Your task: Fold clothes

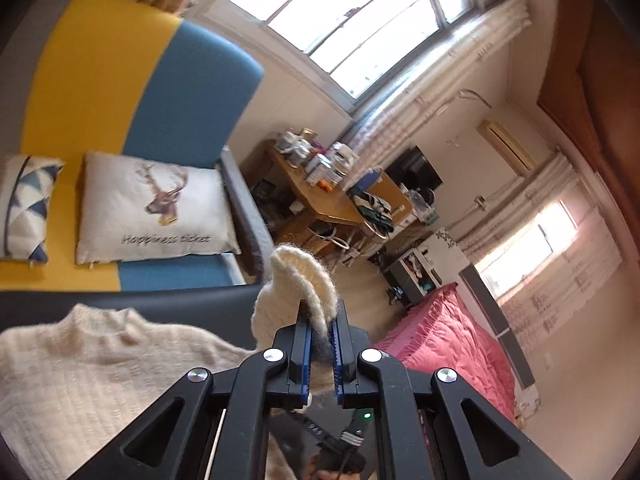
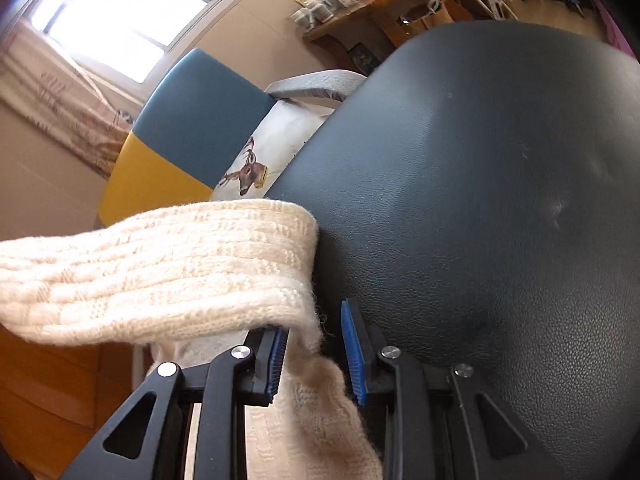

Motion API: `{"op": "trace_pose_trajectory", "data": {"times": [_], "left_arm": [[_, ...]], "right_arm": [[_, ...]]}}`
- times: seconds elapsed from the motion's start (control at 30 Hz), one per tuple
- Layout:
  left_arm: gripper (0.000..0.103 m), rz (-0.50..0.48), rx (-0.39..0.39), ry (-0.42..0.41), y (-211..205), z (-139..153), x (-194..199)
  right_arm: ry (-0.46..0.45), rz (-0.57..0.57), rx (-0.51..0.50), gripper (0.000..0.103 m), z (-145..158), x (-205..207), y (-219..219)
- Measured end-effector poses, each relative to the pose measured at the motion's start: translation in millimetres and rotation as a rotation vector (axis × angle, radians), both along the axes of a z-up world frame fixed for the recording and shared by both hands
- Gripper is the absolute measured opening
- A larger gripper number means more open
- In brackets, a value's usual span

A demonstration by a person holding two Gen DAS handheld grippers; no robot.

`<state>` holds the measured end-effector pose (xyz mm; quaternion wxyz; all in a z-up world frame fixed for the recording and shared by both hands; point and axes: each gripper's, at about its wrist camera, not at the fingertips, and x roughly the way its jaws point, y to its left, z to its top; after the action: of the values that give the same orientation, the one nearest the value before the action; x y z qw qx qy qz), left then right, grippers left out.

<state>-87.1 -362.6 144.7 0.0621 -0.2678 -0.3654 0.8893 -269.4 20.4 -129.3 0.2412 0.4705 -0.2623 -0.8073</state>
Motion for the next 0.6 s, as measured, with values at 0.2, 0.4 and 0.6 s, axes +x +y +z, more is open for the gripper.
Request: {"op": "trace_pose_trajectory", "data": {"times": [0.2, 0.4, 0.6], "left_arm": [[0.008, 0.131, 0.079, -0.121, -69, -82, 46], [0.008, 0.239, 0.145, -0.282, -113, -175, 83], [0.009, 0.268, 0.18, -0.388, -123, -235, 97]], "right_arm": [[0.028, 0.047, 0.123, 0.026, -6, 15, -9], [0.068, 0.117, 0.238, 0.027, -12, 30, -31], [0.099, 0.144, 0.316, 0.027, -13, 29, -41]]}}
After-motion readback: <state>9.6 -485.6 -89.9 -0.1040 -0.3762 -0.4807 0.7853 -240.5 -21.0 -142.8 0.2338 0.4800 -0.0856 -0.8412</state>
